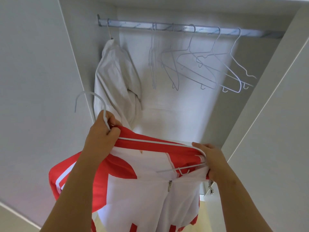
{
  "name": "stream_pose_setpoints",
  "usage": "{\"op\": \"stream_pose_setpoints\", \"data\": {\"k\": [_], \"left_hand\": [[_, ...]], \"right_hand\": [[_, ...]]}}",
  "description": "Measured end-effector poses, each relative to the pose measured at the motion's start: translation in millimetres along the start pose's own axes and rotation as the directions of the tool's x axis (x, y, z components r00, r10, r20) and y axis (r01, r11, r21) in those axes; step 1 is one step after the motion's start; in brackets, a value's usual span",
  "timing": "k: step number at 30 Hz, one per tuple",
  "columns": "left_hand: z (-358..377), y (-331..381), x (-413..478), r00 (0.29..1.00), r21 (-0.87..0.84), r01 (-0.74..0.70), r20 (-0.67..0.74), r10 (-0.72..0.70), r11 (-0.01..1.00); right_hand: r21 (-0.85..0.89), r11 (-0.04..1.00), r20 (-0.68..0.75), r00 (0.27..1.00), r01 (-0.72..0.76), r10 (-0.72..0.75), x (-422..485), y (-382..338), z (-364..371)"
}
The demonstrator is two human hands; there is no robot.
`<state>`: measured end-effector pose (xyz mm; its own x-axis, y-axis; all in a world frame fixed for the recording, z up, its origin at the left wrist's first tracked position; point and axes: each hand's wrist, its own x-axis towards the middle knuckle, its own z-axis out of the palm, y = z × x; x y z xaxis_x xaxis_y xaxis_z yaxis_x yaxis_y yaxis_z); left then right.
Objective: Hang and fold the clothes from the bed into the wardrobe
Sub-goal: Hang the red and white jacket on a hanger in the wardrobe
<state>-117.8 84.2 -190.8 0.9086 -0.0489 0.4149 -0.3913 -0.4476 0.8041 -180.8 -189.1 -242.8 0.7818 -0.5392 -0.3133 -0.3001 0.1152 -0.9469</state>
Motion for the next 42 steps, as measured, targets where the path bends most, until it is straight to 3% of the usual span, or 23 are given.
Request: {"op": "stream_pose_setpoints", "data": {"k": [4, 9, 12, 15, 17, 19, 22, 24, 27, 30, 32, 34, 36, 39, 42], "left_hand": [[7, 10, -5, 0.996, 0.144, -0.052, 0.077, 0.041, 0.988], [50, 29, -29, 0.960, 0.362, -0.235, 0.232, 0.157, 0.902], [67, 26, -29, 0.989, 0.368, -0.131, 0.116, 0.095, 0.920], [67, 22, -19, 0.997, 0.326, 0.019, -0.074, 0.006, 0.945], [63, 20, -14, 0.987, 0.313, 0.056, -0.159, -0.006, 0.948], [58, 18, -8, 0.979, 0.303, 0.066, -0.204, -0.003, 0.951], [54, 18, -2, 0.968, 0.273, 0.085, -0.251, -0.014, 0.958], [58, 24, -4, 0.971, 0.262, 0.056, -0.240, 0.009, 0.963], [74, 32, -12, 0.993, 0.234, -0.027, -0.102, 0.052, 0.972], [80, 31, -13, 0.997, 0.203, -0.073, -0.013, 0.077, 0.976], [75, 29, -10, 0.996, 0.165, -0.077, -0.024, 0.082, 0.983], [68, 29, -8, 0.995, 0.154, -0.090, -0.039, 0.097, 0.984], [62, 29, -7, 0.993, 0.147, -0.097, -0.047, 0.105, 0.984], [58, 31, -8, 0.994, 0.112, -0.093, -0.048, 0.099, 0.989], [60, 35, -15, 0.995, 0.042, -0.104, 0.015, 0.103, 0.994]], "right_hand": [[-0.365, 0.913, -0.284, 0.912, 0.184, -0.297, -2, 4, 5], [-0.366, 0.882, -0.356, 0.830, 0.298, -0.429, -12, -2, 28], [-0.289, 0.888, -0.219, 0.878, 0.358, -0.425, -18, -5, 38], [-0.305, 0.877, 0.074, 0.928, 0.371, -0.366, -22, -5, 43], [-0.300, 0.875, 0.222, 0.919, 0.381, -0.325, -23, -6, 45], [-0.332, 0.851, 0.226, 0.911, 0.406, -0.346, -21, -7, 41], [-0.364, 0.839, 0.009, 0.903, 0.403, -0.430, -16, -9, 28], [-0.315, 0.848, -0.032, 0.889, 0.425, -0.457, -16, -11, 27], [-0.241, 0.830, 0.194, 0.863, 0.503, -0.466, -25, -13, 37], [-0.216, 0.795, 0.471, 0.774, 0.566, -0.423, -36, -15, 49], [-0.140, 0.817, 0.464, 0.766, 0.559, -0.445, -42, -16, 51], [-0.250, 0.726, 0.250, 0.768, 0.640, -0.590, -38, -17, 48], [-0.522, 0.575, 0.111, 0.718, 0.630, -0.687, -32, -19, 43], [-0.737, 0.374, 0.234, 0.732, 0.563, -0.639, -28, -16, 43], [-0.760, 0.284, 0.322, 0.718, 0.585, -0.617, -32, -15, 53]]}}
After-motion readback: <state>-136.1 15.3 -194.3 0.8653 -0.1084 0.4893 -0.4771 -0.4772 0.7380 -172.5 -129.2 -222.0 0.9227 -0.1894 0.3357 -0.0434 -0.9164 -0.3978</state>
